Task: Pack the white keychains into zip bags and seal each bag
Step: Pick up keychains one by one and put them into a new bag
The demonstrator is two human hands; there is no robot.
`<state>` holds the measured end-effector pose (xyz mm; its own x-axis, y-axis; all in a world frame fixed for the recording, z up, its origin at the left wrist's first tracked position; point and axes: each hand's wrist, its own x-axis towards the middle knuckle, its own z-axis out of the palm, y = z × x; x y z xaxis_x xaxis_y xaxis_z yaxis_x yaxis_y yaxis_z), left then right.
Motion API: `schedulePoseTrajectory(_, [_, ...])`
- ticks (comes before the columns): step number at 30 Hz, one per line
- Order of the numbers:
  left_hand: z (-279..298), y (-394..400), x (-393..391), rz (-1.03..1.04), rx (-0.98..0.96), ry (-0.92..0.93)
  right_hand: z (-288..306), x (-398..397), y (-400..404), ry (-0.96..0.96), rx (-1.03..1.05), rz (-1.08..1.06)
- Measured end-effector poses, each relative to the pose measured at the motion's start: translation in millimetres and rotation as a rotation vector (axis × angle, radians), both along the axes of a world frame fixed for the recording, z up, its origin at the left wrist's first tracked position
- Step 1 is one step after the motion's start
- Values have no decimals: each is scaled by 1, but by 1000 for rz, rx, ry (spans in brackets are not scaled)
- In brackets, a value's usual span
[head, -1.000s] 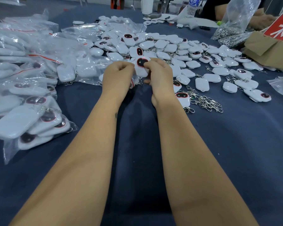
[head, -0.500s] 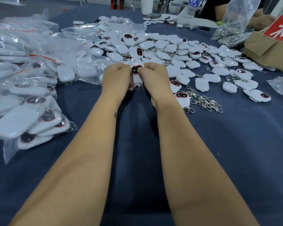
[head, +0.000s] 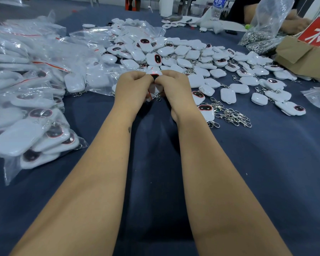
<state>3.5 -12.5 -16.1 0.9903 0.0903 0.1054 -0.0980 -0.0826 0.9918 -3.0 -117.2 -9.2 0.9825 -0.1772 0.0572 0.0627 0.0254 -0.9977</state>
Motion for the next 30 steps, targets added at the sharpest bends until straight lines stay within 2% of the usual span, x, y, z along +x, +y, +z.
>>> schedulePoseTrajectory(10, [-2, -1, -1, 1, 102, -10, -8, 4, -2, -16, -193, -10])
schedulePoseTrajectory(21, [0, 1, -1, -12, 86, 0, -7, 5, -2, -4, -111, 18])
schedulePoseTrajectory(27, [-2, -2, 1, 65, 223, -57, -6, 6, 0, 16, -173, 29])
schedulePoseTrajectory(30, [-4, -2, 1, 62, 246, -90, -4, 5, -2, 25, -101, 30])
